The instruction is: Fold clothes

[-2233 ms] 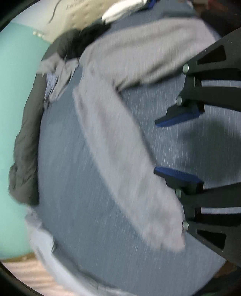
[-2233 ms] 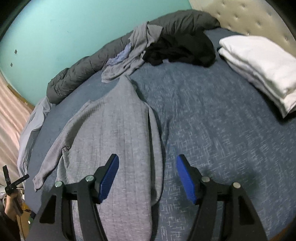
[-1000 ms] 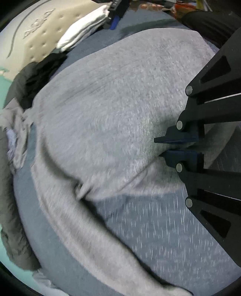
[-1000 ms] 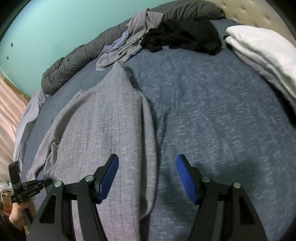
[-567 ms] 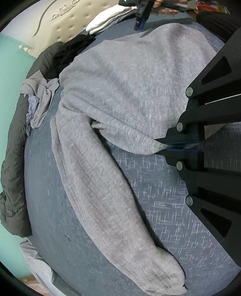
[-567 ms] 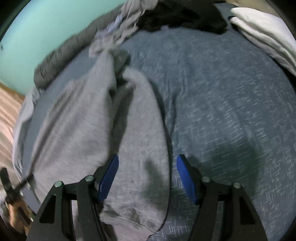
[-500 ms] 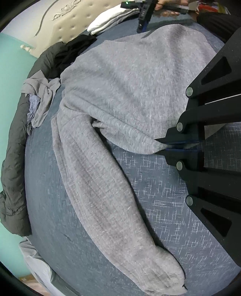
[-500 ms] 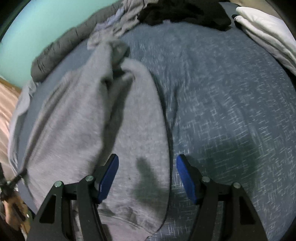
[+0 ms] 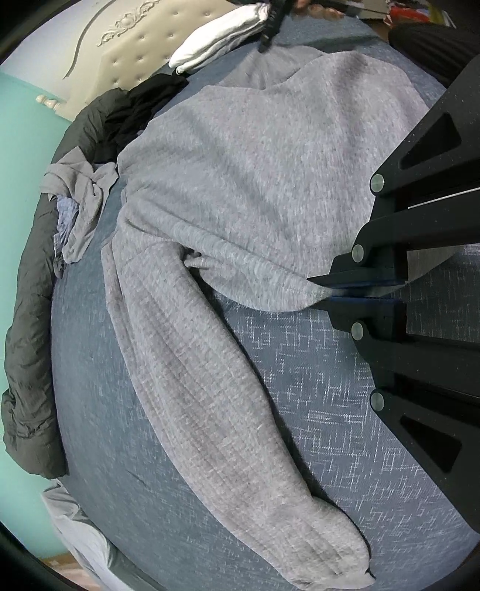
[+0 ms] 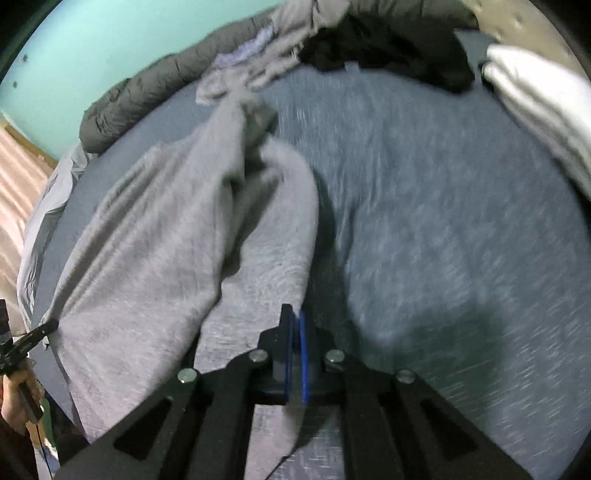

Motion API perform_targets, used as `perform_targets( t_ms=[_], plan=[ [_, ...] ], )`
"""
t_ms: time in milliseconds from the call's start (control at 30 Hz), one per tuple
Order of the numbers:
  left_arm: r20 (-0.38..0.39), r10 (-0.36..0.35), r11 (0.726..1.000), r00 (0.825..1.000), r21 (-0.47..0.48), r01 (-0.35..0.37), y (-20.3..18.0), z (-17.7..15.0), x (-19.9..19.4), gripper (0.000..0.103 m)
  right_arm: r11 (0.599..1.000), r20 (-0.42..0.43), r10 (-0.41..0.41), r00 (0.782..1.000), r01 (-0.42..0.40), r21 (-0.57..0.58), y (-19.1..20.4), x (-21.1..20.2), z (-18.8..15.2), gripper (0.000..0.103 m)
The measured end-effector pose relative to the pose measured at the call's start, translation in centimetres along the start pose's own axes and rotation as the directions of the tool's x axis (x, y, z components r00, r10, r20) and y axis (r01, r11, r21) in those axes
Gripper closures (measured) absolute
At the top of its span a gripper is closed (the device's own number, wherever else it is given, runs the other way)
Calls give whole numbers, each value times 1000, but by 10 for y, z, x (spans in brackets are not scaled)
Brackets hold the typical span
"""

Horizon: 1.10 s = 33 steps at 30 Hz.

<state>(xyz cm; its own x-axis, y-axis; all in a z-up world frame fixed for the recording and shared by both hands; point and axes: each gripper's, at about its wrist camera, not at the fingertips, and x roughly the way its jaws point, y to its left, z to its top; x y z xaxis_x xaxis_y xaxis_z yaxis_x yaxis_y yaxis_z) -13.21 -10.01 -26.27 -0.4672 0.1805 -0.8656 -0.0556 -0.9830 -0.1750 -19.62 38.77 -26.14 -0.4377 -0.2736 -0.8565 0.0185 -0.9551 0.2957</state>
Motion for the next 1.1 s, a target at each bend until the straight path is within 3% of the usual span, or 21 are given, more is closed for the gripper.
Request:
perform_targets(
  t_ms=[200,400,733,867,933,1100],
  plan=[
    [1,12,1000,1000,13,-12,-9,2,-4,100,993,123,-102,987,108,-42,-17,-57,48,101],
    [-4,22,999,1000,25,-22,-17,3,-4,100,971,220,-218,951,233,-47,-42,-106,96,101],
    [-27,25,998,999,56,-24,-33,1,-4,100,903,354,-403,844,430,1,-82,-165,169,101],
    [-40,28,997,999,72,-26,-40,0,-1,100,839,358,-502,787,544,-21,-92,-167,188,101],
    [-46,31,997,998,79,-28,-43,0,1,100,818,340,-531,776,574,-31,-98,-159,192,101],
    [-30,48,994,998,102,-45,-49,2,3,100,814,310,-543,781,579,-35,-115,-140,198,101]
  ],
)
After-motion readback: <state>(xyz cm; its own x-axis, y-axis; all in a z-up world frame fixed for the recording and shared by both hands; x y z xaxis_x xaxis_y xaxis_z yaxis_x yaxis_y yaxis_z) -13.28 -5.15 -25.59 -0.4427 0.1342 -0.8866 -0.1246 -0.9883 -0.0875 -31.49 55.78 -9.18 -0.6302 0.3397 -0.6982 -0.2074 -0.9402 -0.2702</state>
